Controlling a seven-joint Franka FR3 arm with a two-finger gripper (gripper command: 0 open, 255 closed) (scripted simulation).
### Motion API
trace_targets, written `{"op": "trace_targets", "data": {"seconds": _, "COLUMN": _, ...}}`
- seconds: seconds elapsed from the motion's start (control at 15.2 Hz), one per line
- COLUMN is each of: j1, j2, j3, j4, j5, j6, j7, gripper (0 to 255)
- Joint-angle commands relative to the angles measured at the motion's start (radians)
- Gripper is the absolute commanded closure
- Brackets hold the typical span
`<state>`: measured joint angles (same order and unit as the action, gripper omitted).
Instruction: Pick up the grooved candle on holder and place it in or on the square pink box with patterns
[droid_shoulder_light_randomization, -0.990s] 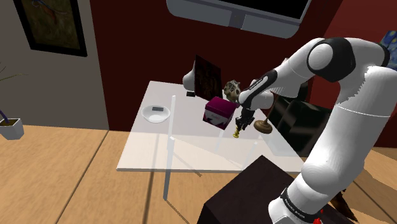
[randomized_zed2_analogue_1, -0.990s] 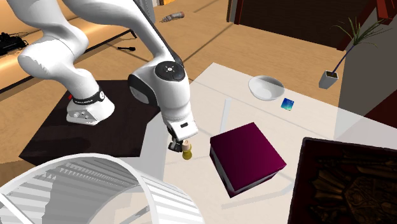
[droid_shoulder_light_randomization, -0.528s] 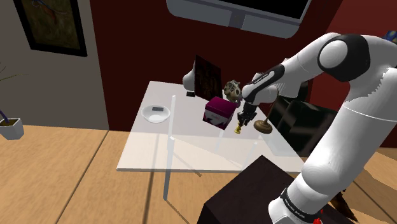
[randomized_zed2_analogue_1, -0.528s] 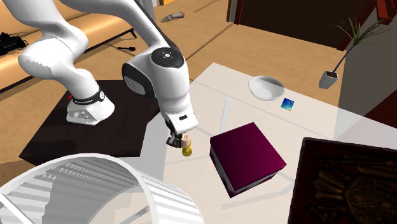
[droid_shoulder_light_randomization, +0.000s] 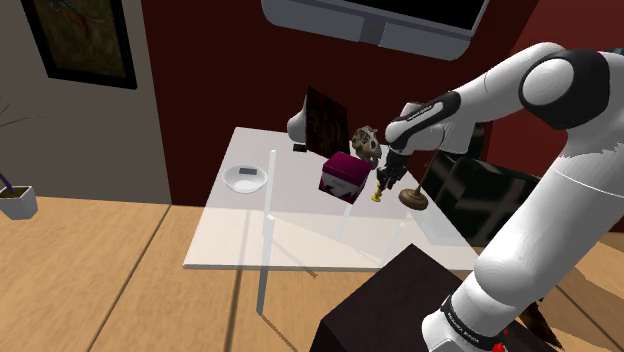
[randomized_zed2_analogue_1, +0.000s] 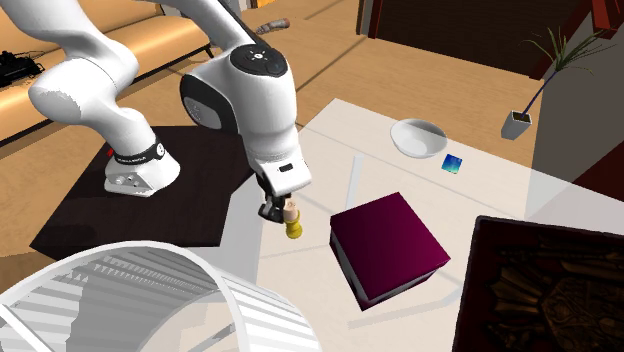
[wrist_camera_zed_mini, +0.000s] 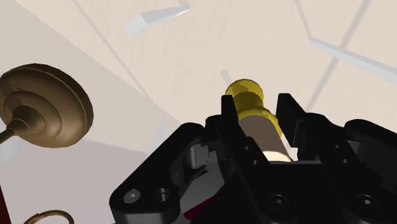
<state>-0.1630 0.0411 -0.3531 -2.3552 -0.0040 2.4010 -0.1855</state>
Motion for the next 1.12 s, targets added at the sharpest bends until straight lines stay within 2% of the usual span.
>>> {"op": "trace_targets", "data": {"seconds": 0.0, "j1": 0.002, "j2": -0.025, "j3": 0.000, "j4": 0.005, "j5": -0.012, "j6": -0.029, "j7": 0.010, "gripper": 255}}
{"op": "trace_targets", "data": {"seconds": 1.06, "j1": 0.003, "j2": -0.155, "j3": 0.008, "j4": 0.102, "j5": -0.063, "j6": -0.249, "j7": 0.046, "gripper": 255}}
